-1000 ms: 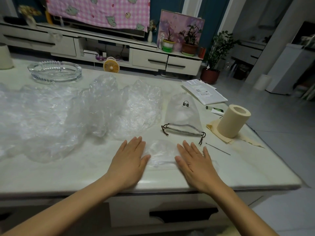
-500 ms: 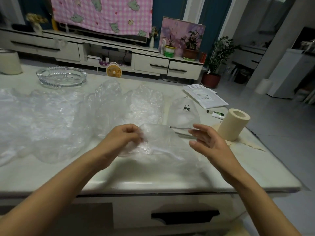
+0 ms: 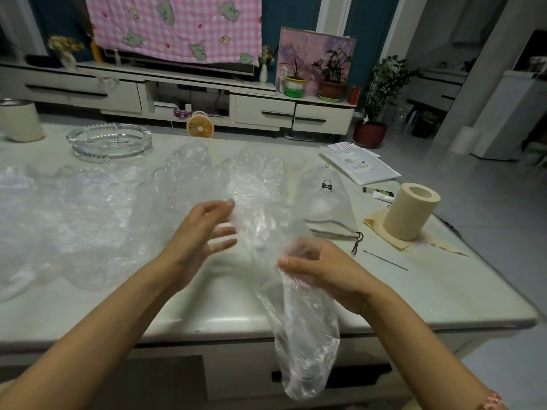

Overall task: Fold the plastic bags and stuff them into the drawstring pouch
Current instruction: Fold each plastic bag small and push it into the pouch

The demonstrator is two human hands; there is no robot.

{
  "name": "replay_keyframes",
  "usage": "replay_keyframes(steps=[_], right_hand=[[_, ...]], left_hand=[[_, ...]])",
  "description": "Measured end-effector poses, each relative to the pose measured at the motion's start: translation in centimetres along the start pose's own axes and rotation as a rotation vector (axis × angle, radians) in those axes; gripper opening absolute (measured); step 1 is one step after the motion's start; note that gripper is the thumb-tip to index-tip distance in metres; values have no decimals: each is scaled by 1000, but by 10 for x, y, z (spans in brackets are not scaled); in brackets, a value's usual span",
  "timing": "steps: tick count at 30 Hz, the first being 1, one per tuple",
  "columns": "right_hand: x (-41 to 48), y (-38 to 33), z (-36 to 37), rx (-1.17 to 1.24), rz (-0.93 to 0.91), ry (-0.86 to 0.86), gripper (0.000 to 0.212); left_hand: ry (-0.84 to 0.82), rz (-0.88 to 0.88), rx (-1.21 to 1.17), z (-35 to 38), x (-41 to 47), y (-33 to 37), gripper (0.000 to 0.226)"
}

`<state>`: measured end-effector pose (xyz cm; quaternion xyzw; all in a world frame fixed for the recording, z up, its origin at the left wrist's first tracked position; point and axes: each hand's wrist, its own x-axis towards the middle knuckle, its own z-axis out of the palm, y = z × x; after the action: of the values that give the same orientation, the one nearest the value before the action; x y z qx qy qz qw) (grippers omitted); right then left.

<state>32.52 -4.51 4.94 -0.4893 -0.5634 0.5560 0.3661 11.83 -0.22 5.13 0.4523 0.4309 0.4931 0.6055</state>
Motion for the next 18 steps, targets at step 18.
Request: replay_keyframes(steps=[18], right_hand=[[-3,8,3,225,-13,-62,32]], left_hand=[[-185,-49,362,31,-28,-28,23]])
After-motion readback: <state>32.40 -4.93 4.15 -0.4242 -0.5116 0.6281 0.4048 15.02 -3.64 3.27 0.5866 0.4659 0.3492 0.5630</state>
